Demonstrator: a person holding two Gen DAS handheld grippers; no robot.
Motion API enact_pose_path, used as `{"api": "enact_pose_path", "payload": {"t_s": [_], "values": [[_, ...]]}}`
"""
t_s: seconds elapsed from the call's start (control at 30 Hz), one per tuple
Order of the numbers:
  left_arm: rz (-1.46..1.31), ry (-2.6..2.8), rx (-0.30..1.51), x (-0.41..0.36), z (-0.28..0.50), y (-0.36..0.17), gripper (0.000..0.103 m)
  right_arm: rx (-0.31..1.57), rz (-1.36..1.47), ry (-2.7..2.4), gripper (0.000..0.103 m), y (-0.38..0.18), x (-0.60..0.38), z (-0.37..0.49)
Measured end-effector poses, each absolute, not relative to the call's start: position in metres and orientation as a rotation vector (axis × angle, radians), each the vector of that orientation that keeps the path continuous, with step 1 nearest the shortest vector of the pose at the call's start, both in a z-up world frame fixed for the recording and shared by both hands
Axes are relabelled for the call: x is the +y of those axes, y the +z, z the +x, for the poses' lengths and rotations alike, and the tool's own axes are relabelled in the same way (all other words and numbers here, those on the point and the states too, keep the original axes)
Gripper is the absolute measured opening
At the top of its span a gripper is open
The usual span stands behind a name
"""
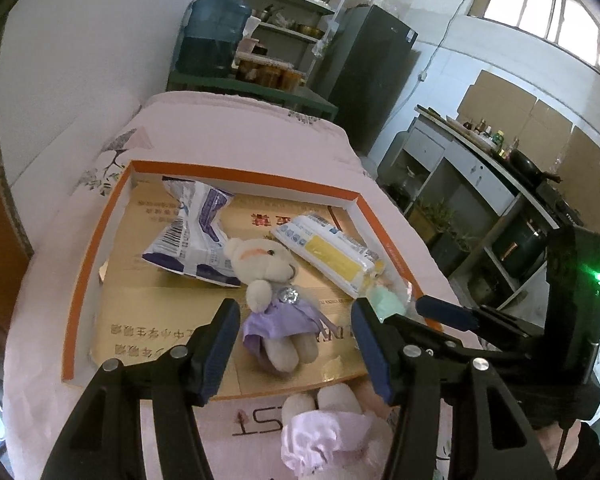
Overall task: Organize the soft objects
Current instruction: 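Lower both items into the box lid and open both tools, then move both tools back toward the remaining pile beside the box lid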
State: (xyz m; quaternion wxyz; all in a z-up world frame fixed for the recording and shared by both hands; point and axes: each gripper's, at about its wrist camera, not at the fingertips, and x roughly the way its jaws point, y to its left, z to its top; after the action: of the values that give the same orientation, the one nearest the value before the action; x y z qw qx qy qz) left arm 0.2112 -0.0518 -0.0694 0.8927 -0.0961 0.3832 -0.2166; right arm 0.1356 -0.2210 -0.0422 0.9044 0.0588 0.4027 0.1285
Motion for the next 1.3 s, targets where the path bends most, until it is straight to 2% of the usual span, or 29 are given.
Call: {"api": "enact_pose_path", "payload": {"t_s": [1.3], "values": [[-0.165,-0.34,0.623,-0.003,0.095,-0.035,0.058,0.76,0.124,0.324,0.065,-0.008,-0.188,0.016]]}}
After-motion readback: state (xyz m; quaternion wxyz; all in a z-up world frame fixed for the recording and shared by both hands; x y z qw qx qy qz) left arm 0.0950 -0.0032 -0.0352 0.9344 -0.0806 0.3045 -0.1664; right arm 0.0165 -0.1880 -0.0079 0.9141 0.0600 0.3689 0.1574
